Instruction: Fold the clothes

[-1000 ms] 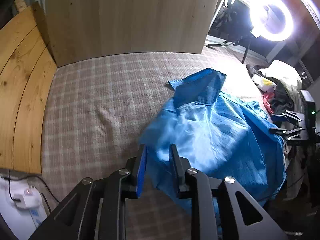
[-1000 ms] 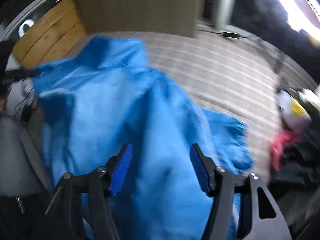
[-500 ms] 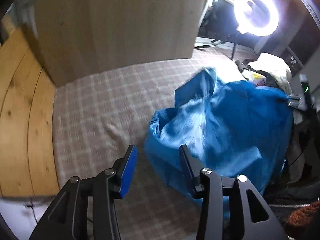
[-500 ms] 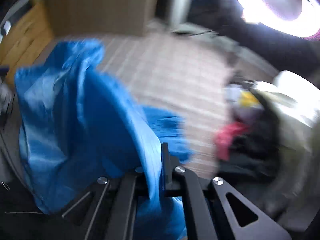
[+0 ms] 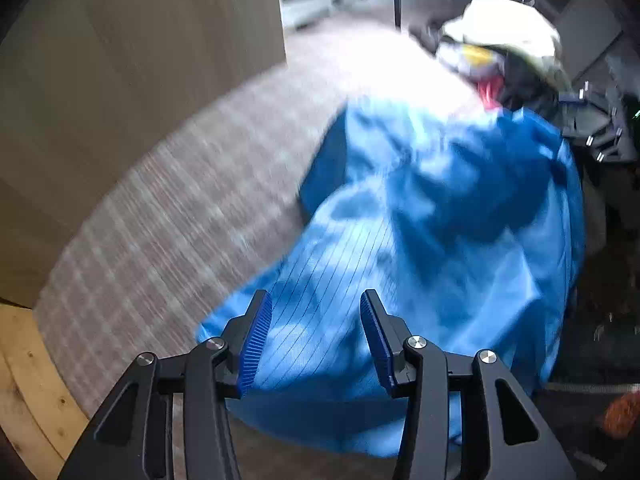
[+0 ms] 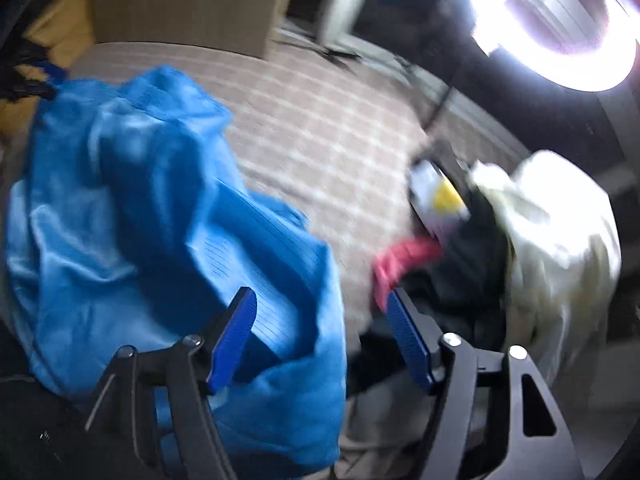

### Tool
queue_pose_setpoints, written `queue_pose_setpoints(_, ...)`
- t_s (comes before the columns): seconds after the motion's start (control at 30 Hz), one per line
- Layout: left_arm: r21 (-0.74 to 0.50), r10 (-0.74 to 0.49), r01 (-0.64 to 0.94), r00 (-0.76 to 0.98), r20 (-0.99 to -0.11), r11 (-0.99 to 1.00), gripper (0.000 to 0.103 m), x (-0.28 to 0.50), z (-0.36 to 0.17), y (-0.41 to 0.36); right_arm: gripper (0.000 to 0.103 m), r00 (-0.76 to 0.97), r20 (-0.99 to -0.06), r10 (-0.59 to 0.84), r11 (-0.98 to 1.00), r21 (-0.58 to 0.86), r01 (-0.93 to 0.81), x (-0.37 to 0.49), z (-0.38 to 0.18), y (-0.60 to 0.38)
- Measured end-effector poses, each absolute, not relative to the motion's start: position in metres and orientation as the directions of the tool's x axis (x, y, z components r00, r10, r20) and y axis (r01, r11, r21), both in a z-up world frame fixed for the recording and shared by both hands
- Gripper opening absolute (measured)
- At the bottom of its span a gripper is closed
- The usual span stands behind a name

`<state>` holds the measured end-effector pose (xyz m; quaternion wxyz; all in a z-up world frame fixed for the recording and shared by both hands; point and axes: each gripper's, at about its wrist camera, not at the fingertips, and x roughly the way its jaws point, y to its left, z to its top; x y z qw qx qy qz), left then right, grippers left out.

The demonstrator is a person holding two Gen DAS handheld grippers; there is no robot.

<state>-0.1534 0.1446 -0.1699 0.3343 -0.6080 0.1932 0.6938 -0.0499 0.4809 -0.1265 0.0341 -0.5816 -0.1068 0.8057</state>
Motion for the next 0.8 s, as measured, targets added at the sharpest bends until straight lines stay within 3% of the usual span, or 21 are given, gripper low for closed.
queue_pose_setpoints(0.13, -0.134, 0.168, -0.691, 0.018, -0.986, -0.71, 0.045, -0.16, -0.193, 0.138, 0.072, -0.288, -0.955, 0.072, -0.978, -0.124, 0.167, -0.085, -0.156, 0.471)
queue_pose_setpoints(0.33, -0.214, 0.226, -0.679, 0.073, -0.971, -0.703, 0.048, -0.156, -0.209, 0.136, 0.072, -0.18, -0.983, 0.046, -0.945, -0.102, 0.312, -0.104, -0.206, 0.438)
queue_pose_setpoints(0.37, -0.218, 0.226, -0.678, 0.078, -0.971, -0.702, 0.048, -0.154, -0.214, 0.138, 0.066, -0.163, -0.985, 0.049, -0.943, -0.1, 0.318, -0.105, -0.211, 0.436)
queue_pose_setpoints(0.4, -0.219, 0.224, -0.678, 0.082, -0.971, -0.702, 0.046, -0.152, -0.219, 0.139, 0.037, -0.147, -0.987, 0.058, -0.943, -0.103, 0.316, -0.105, -0.216, 0.437)
queue_pose_setpoints(0.43, -0.22, 0.225, -0.677, 0.082, -0.971, -0.702, 0.039, -0.151, -0.222, 0.141, 0.016, -0.119, -0.991, 0.054, -0.951, -0.087, 0.296, -0.105, -0.223, 0.442)
queue_pose_setpoints(0.47, -0.221, 0.232, -0.678, 0.076, -0.97, -0.701, 0.032, -0.148, -0.222, 0.142, 0.002, -0.102, -0.994, 0.044, -0.962, -0.069, 0.265, -0.104, -0.224, 0.448)
queue_pose_setpoints(0.53, -0.209, 0.248, -0.681, 0.042, -0.968, -0.702, 0.002, -0.143, -0.217, 0.143, 0.002, -0.146, -0.989, 0.028, -0.976, -0.058, 0.208, -0.097, -0.212, 0.458)
queue_pose_setpoints(0.57, -0.203, 0.258, -0.684, 0.023, -0.966, -0.701, 0.001, -0.14, -0.21, 0.143, 0.002, -0.175, -0.984, 0.028, -0.979, -0.063, 0.196, -0.092, -0.204, 0.46)
queue_pose_setpoints(0.67, -0.174, 0.276, -0.705, -0.032, -0.961, -0.687, 0.012, -0.134, -0.187, 0.141, 0.002, -0.231, -0.973, 0.022, -0.983, -0.064, 0.175, -0.077, -0.179, 0.459)
queue_pose_setpoints(0.73, -0.156, 0.288, -0.72, -0.064, -0.955, -0.676, 0.051, -0.133, -0.173, 0.145, 0.002, -0.236, -0.971, 0.029, -0.98, -0.074, 0.186, -0.069, -0.172, 0.454)
queue_pose_setpoints(0.8, -0.133, 0.296, -0.74, -0.092, -0.951, -0.659, 0.06, -0.136, -0.166, 0.153, 0.005, -0.233, -0.971, 0.054, -0.975, -0.102, 0.197, -0.066, -0.172, 0.446)
